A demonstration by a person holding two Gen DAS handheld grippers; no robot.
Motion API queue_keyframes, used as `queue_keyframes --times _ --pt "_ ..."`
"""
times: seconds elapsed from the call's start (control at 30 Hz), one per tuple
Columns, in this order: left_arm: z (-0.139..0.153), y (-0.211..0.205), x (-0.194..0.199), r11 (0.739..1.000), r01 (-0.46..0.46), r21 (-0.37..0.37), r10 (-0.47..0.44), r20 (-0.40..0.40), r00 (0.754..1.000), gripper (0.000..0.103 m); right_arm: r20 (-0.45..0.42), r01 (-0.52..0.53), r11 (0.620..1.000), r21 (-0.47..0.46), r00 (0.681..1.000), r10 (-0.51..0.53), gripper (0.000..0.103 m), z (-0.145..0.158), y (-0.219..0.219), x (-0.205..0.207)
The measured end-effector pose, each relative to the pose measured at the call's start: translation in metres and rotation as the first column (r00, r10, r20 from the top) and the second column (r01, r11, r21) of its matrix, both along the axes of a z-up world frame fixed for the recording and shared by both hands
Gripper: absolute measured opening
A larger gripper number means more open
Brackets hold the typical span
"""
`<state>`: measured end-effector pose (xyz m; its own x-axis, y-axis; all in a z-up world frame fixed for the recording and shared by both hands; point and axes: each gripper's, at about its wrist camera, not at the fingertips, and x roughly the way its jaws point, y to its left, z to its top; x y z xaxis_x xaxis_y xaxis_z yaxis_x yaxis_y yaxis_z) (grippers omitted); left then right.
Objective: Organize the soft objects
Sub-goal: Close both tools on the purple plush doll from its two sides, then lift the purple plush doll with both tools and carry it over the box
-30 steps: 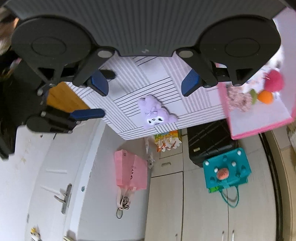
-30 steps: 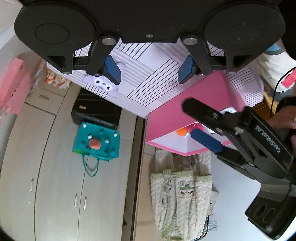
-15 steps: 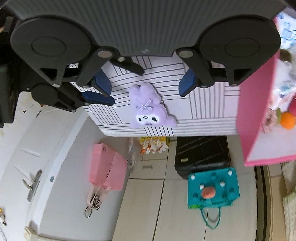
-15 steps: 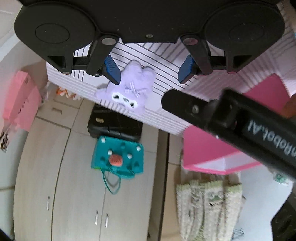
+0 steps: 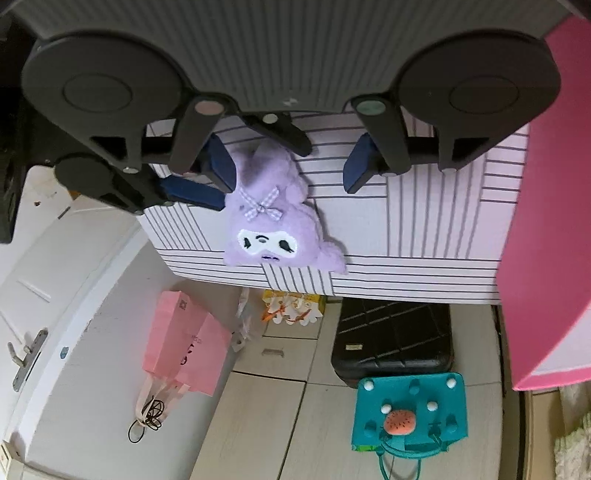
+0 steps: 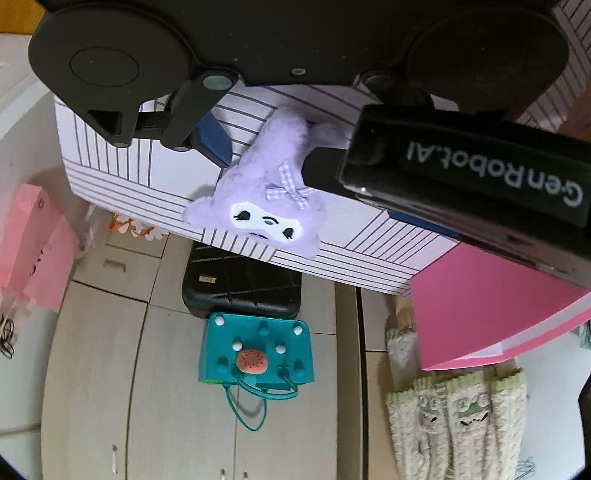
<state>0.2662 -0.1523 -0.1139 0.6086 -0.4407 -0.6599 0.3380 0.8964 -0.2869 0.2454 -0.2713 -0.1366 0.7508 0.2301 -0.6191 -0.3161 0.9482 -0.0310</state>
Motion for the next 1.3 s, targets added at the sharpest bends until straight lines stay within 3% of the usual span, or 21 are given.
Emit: queue_keyframes --times 0.1,0.17,0.4,1.03,1.2,1.3 --pt "-0.005 -0.003 0.005 1.000 0.005 -0.009 -0.005 -0.015 1.000 0.060 -0.013 0.014 1.000 0.023 1.000 -0.014 0.074 -0.005 -0.003 0.003" --pt "-0.008 -0.006 0.007 1.000 0.011 -0.011 -0.012 -0.015 1.000 0.058 -0.022 0.014 0.999 0.049 1.000 -0.012 0.063 -0.008 -0.005 0.004" --pt "-0.014 -0.010 0.007 0.999 0.010 -0.031 -0.011 -0.036 0.999 0.057 -0.003 0.019 0.998 0.064 1.000 -0.019 0.050 -0.009 -0.006 -0.001" --pt "-0.019 0.003 -0.011 0.993 0.057 -0.101 -0.066 -0.094 0.993 0.058 -0.025 0.045 0.992 0.119 0.999 -0.042 0.048 -0.007 -0.002 -0.037" --pt "-0.019 0.007 -0.021 0.990 0.076 -0.118 -0.088 -0.098 0.991 0.054 -0.033 0.067 0.984 0.163 0.997 -0.063 0.047 -0.007 -0.006 -0.047" --pt "-0.015 0.007 -0.030 0.990 0.096 -0.106 -0.105 -0.088 0.991 0.051 -0.029 0.063 0.988 0.140 0.998 -0.060 0.047 -0.006 -0.002 -0.056"
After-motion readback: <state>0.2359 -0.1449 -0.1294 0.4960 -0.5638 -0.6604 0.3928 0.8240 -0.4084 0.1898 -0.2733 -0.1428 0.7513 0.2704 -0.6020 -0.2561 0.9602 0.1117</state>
